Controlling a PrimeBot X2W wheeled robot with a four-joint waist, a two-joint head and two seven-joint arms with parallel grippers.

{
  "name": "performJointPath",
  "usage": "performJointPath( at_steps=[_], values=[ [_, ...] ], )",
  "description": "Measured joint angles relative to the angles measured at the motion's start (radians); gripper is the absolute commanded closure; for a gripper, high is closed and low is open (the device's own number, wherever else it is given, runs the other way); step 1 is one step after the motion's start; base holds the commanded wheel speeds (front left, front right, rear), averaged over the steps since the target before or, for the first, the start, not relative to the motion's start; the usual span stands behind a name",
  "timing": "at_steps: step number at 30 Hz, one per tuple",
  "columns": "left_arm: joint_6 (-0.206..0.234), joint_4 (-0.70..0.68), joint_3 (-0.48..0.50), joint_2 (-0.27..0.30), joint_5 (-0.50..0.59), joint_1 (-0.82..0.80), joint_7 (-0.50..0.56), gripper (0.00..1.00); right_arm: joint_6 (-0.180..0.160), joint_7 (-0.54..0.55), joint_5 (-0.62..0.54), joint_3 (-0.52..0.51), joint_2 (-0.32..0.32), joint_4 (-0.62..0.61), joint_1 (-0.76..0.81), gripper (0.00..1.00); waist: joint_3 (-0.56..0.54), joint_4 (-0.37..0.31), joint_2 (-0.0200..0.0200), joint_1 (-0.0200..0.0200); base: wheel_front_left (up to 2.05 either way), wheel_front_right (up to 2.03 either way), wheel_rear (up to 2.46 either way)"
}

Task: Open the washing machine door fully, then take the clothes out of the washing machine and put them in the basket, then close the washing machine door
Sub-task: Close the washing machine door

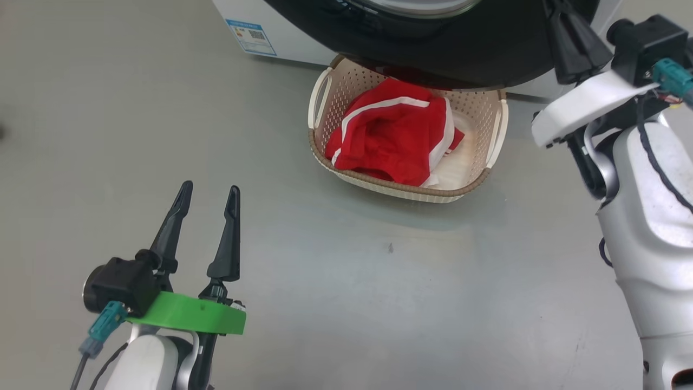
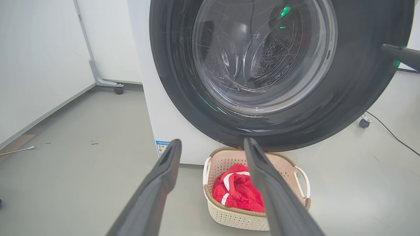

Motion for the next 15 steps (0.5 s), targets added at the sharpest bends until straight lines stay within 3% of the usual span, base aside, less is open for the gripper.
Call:
performJointPath(
  at_steps=[15],
  values=[
    [-0.017, 0.012, -0.01, -0.019, 0.0, -0.052, -0.009, 0.0, 0.009, 0.0, 0.005, -0.011, -0.023, 0.098, -0.166, 1.0, 0.066, 0.026, 0.0, 0.0, 0.0, 0.0, 0.0]
  ],
)
